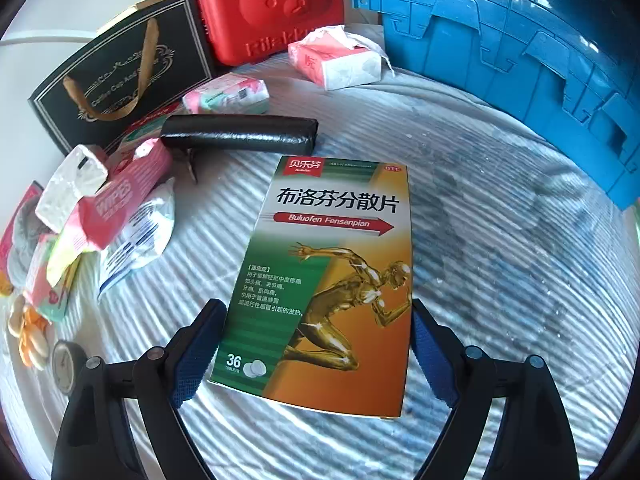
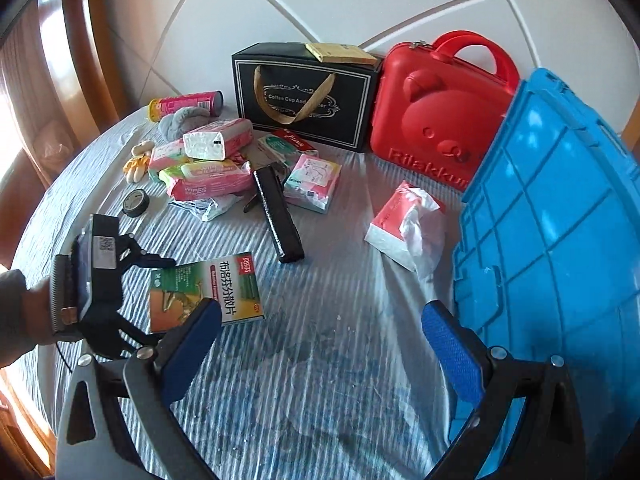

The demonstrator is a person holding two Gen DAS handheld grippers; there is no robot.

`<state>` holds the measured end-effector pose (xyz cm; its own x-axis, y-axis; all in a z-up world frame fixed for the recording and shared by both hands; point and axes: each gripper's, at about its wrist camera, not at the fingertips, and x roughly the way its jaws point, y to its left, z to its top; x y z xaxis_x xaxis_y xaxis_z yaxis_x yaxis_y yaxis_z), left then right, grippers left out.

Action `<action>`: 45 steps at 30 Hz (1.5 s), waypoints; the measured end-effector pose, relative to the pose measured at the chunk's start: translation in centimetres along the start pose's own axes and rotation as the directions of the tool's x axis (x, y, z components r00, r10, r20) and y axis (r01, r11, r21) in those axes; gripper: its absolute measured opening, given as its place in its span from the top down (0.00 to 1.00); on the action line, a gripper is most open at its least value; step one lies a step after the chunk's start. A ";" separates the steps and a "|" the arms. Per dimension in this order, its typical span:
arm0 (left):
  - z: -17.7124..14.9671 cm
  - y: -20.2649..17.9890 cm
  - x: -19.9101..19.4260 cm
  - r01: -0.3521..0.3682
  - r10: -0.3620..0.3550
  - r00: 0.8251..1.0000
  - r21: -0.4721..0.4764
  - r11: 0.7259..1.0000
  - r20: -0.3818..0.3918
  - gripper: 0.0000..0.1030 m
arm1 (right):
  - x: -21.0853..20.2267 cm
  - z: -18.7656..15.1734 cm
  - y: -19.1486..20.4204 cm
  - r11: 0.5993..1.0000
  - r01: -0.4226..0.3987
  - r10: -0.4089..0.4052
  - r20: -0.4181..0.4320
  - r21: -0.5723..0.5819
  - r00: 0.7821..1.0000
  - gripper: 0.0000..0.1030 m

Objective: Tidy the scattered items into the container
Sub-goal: 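Grasp Buluofen medicine box with left tool while right tool grasps black roll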

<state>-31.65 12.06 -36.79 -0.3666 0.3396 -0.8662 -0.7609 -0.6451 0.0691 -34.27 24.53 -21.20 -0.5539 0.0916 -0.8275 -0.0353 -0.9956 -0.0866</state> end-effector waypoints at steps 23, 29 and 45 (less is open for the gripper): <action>-8.5 0.3 -9.5 -0.120 0.140 0.988 -0.234 0.965 0.070 0.13 | 21.6 5.1 5.7 0.957 0.010 -0.036 -0.085 -0.288 0.996 0.06; -9.9 1.1 -10.6 -0.141 0.163 0.985 -0.269 0.953 0.060 0.13 | 22.4 5.9 6.4 0.955 0.003 -0.037 -0.111 -0.296 0.993 0.67; -12.3 2.9 -9.3 -0.200 0.198 0.979 -0.372 0.907 -0.045 0.21 | 16.1 0.9 8.0 0.962 -0.068 0.024 -0.166 -0.264 0.986 0.68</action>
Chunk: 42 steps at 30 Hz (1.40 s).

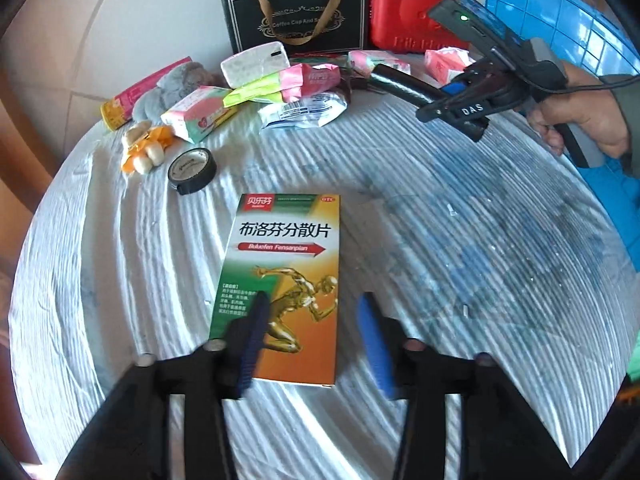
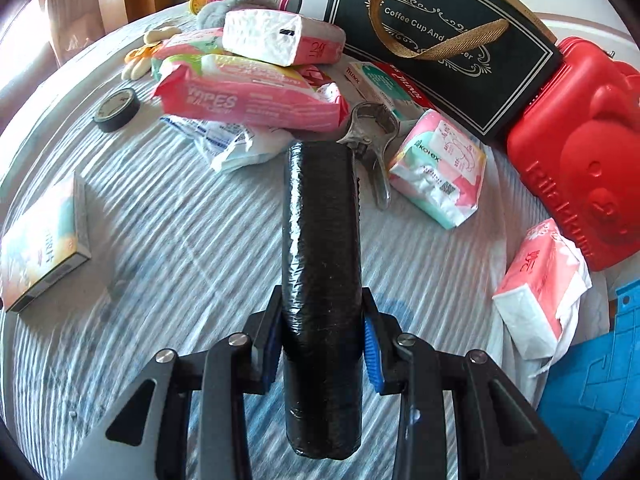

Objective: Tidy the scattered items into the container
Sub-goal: 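Grasp Buluofen medicine box with left tool while right tool grasps black roll, then lift the Buluofen box and black roll and carry them over the blue bin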

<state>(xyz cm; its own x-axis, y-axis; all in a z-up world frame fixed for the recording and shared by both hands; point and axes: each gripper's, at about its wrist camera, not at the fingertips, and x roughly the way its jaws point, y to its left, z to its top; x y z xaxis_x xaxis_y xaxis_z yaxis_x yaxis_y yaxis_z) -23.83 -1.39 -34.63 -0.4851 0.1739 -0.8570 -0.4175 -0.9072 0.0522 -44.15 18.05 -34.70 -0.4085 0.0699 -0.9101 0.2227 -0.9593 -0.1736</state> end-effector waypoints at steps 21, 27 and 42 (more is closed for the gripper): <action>2.0 1.6 5.6 -0.041 0.046 0.998 0.122 0.992 -0.038 0.29 | -10.9 -12.4 1.7 0.940 -0.135 0.132 0.031 0.312 0.991 0.68; 2.2 3.0 6.3 -0.056 0.056 0.997 0.001 0.998 -0.048 0.07 | -14.2 -12.3 1.9 0.937 -0.151 0.133 0.078 0.315 0.988 0.68; 2.7 2.2 4.0 0.019 -0.024 0.999 -0.108 0.994 -0.039 0.16 | -19.5 -13.2 -0.1 0.930 -0.134 0.092 0.135 0.342 0.987 0.68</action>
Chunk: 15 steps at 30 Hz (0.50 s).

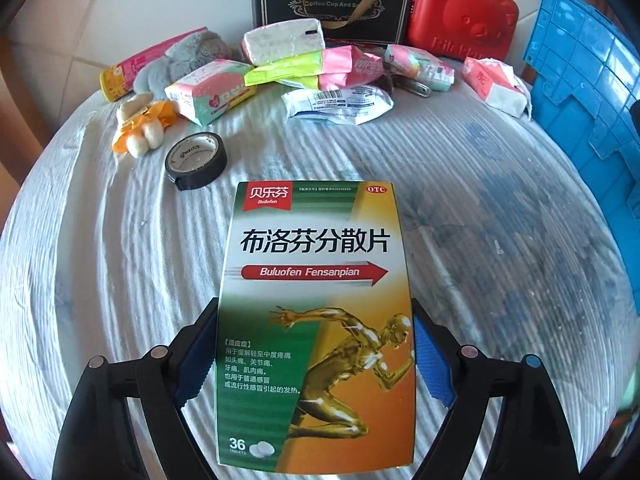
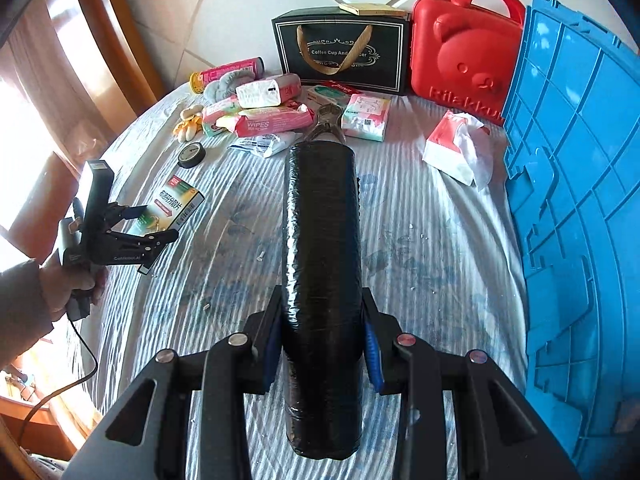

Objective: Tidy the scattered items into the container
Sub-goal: 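Lift the Buluofen box and black roll and carry them over the blue bin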

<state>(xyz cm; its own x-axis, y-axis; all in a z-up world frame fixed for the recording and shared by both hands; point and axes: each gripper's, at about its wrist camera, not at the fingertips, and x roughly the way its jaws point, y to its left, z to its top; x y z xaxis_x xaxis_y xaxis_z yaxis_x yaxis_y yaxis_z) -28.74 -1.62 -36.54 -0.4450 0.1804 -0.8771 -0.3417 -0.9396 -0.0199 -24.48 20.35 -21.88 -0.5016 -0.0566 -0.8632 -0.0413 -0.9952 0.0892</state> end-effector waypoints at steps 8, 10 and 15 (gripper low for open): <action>1.6 -3.2 -7.1 -0.046 0.046 0.993 -0.003 0.999 0.104 0.16 | -4.6 1.1 -0.8 1.000 -0.027 0.027 0.077 -0.003 0.997 0.68; 2.4 -4.0 -9.5 -0.060 0.061 0.989 -0.011 0.998 0.138 0.16 | -6.0 1.2 -1.0 0.999 -0.034 0.034 0.096 -0.006 0.995 0.68; 4.5 -6.6 -15.7 -0.087 0.086 0.970 -0.007 0.996 0.227 0.16 | -9.8 1.1 -1.7 0.999 -0.051 0.052 0.150 -0.009 0.987 0.68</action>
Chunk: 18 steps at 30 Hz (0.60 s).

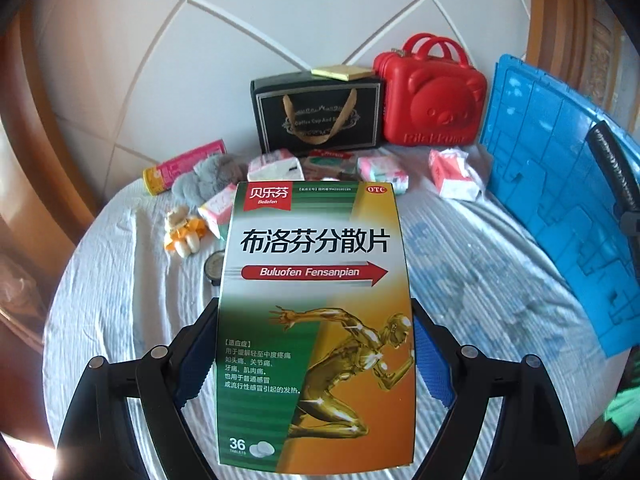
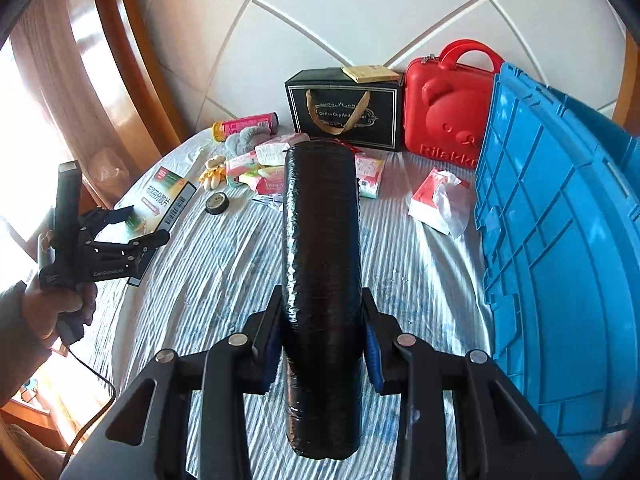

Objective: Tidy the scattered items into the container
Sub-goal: 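Lift the Buluofen box and black roll and carry them over the blue bin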

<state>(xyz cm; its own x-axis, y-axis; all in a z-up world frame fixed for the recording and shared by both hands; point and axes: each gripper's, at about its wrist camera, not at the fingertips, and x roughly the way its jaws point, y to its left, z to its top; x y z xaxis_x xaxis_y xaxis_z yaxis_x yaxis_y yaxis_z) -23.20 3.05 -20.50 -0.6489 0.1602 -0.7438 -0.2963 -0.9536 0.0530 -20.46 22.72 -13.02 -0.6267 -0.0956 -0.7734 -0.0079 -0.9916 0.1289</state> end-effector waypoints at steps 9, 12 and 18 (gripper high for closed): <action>5.8 -5.2 -8.7 -0.025 0.022 0.991 0.024 0.999 0.128 0.16 | -8.1 0.6 -3.7 1.000 -0.016 0.015 0.131 0.000 0.991 0.68; 7.6 -8.0 -10.8 -0.011 0.002 0.984 0.054 0.998 0.180 0.16 | -10.8 0.7 -5.6 1.000 -0.007 0.004 0.183 0.018 0.983 0.68; 12.0 -15.1 -13.6 0.026 -0.067 0.966 0.165 0.986 0.249 0.16 | -15.6 0.1 -10.1 0.997 0.016 -0.034 0.260 0.071 0.965 0.68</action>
<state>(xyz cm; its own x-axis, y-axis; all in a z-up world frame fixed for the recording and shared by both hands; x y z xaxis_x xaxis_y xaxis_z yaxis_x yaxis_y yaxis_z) -18.35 18.32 -3.20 -0.7818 0.2821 -0.5560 -0.4246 -0.8940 0.1433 -10.71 34.20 -2.19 -0.8072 -0.0358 -0.5892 -0.0735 -0.9843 0.1605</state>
